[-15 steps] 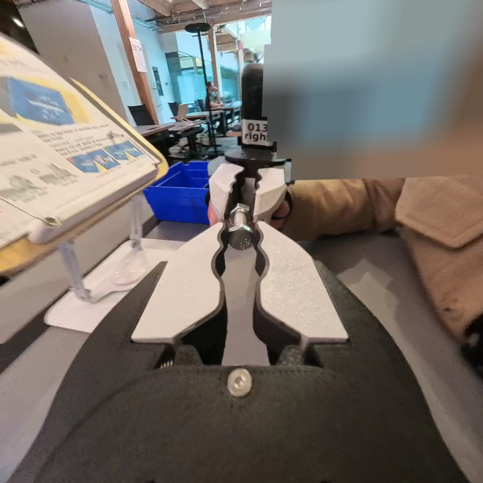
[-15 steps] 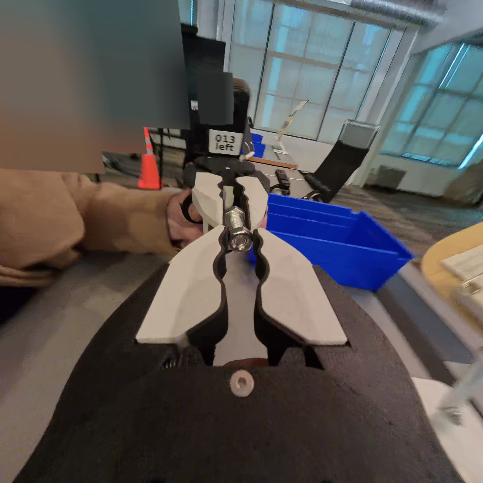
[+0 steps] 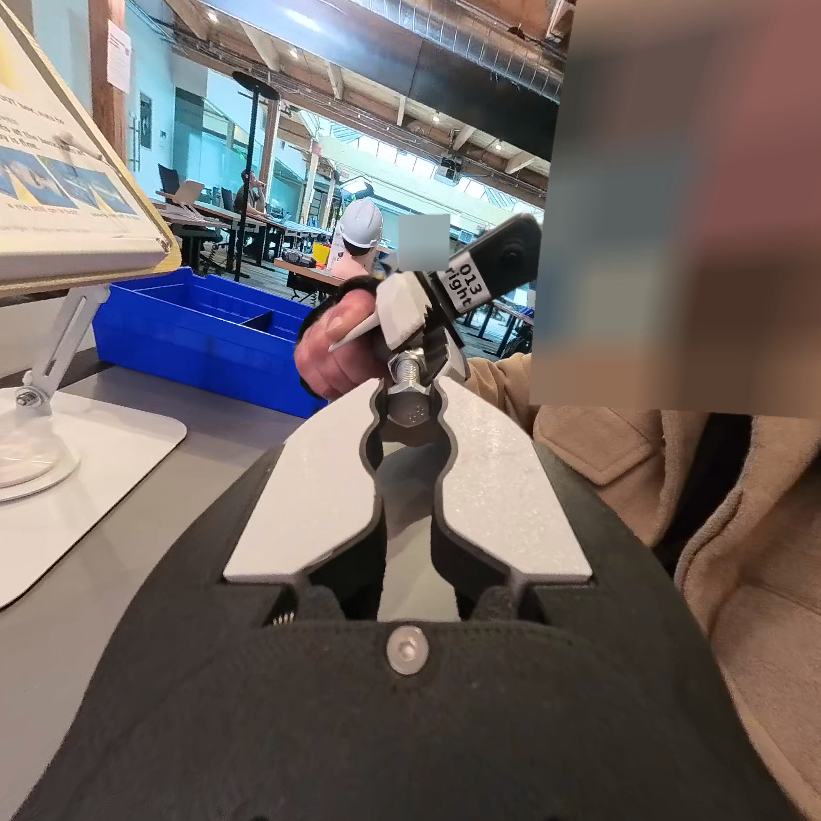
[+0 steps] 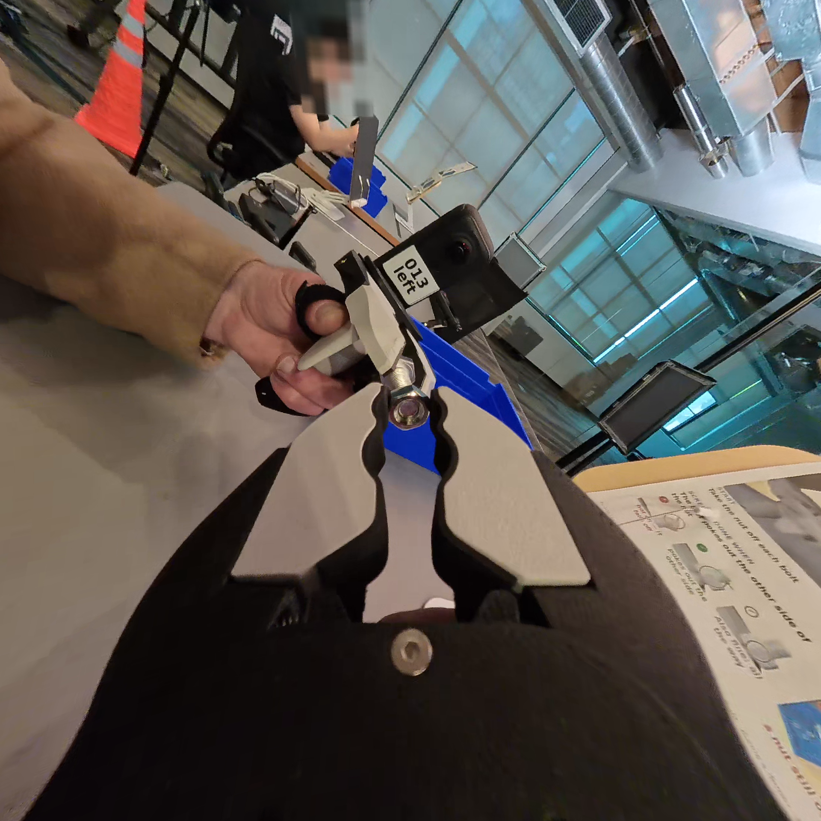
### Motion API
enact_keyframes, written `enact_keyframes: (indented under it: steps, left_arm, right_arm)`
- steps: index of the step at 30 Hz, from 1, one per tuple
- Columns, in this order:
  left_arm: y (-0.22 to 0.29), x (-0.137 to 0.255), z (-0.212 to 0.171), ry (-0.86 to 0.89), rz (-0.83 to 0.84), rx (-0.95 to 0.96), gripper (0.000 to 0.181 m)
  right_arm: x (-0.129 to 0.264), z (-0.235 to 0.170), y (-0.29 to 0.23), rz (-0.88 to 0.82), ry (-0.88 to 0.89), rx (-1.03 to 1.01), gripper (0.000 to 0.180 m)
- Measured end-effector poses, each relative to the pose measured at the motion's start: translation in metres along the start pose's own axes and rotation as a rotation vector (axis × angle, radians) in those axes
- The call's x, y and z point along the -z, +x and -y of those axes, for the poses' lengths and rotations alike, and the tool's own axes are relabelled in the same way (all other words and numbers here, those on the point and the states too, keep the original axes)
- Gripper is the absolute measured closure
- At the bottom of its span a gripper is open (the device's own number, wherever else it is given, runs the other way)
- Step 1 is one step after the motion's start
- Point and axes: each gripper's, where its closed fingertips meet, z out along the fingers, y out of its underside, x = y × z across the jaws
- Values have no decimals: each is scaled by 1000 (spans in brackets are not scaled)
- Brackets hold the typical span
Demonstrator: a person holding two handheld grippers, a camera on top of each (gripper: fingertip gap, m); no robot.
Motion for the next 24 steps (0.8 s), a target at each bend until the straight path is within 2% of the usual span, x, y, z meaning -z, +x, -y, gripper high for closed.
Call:
enact_keyframes:
  steps: [7,11,14,20,24]
  left_arm:
    - [2,0,3,14,-14,-17,162]
    - [2,-2,4,7,2,-51,146]
    - [-3,-2,3,-28,90,-163,139]
    - [-6,2,7,-117,276,-482,140]
    - [-9,0,4,-172,339,-585,145]
  right_arm:
    - [0,3,1,2,25,-54,162]
    - [2,4,6,2,56,-130,162]
    - [2,2,9,18,82,-246,162]
    - [2,-4,9,135,208,-635,162]
    - [0,-6,4,183,236,-727,162]
